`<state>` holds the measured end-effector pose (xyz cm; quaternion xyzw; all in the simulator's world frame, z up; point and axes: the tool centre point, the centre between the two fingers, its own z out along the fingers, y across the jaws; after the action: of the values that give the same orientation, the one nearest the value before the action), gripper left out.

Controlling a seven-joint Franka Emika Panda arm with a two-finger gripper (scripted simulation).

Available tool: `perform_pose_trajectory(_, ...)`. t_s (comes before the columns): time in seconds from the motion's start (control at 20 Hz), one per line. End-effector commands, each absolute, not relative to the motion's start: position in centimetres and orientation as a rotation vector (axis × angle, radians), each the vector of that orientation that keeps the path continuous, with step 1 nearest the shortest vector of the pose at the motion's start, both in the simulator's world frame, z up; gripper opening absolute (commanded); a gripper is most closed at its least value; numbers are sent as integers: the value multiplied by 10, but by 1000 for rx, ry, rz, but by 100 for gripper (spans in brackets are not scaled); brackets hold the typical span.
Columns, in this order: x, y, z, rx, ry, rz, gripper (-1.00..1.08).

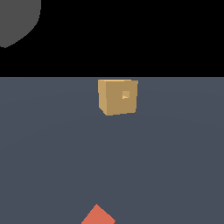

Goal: Insert the peg into the horizontal hole in a box.

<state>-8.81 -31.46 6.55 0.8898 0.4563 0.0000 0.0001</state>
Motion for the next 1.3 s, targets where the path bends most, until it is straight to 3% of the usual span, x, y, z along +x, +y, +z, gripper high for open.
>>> perform_pose_trajectory(0.0,-89,-315,65,2796,1432,-1,100)
perform_pose_trajectory(0.8,-88,-313,16,2794,1437,0,100)
perform_pose_trajectory(0.85,-88,-313,16,2794,1437,0,-100)
perform_pose_trajectory(1.25,-88,-313,16,2794,1437,0,-100)
